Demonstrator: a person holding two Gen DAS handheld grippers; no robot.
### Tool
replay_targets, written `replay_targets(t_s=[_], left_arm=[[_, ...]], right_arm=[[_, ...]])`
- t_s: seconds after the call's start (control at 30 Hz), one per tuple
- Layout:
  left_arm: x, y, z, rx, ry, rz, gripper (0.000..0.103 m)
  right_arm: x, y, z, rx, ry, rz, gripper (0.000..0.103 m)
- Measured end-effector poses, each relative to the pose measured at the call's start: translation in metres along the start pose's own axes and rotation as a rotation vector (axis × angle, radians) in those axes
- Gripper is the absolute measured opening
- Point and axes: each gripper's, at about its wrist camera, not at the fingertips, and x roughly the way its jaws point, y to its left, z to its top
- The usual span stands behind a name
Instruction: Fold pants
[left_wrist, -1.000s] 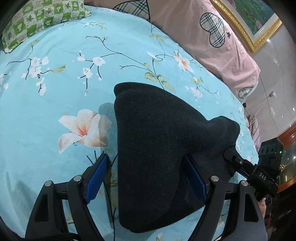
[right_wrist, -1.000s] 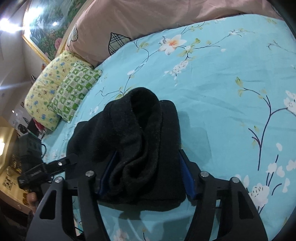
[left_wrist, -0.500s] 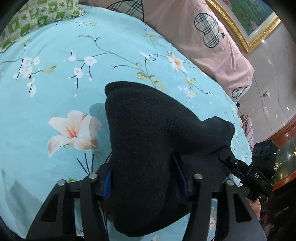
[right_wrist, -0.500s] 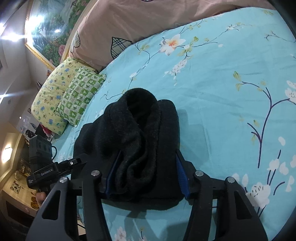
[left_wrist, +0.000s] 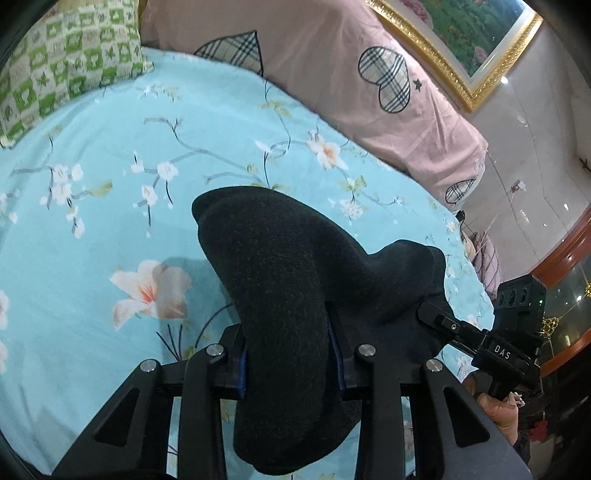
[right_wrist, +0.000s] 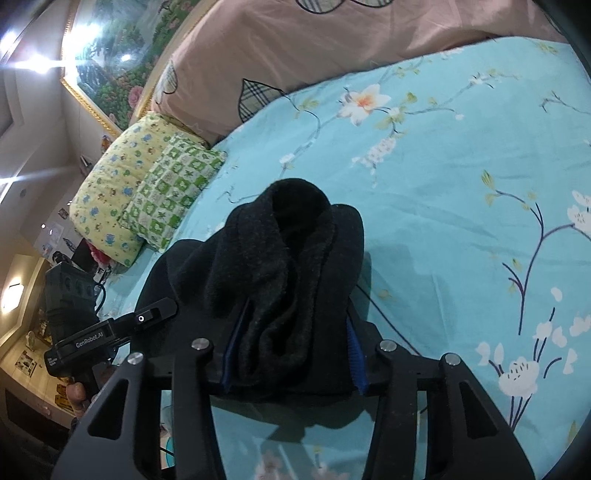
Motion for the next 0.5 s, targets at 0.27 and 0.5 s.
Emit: replay_targets(t_s=[0.27,0.5], left_arm=[[-0.019,0.002,0.018,0.017,-0.042,0.038,0.033],[-0.013,0.015,0.038,0.005,-0.054,0.079,0.033]], right_arm=[[0.004,0.019,0.017,-0.049,-0.010,0.026,0.048],[0.024,0.026,0.038,-0.080,-0.001,0.035,0.048]])
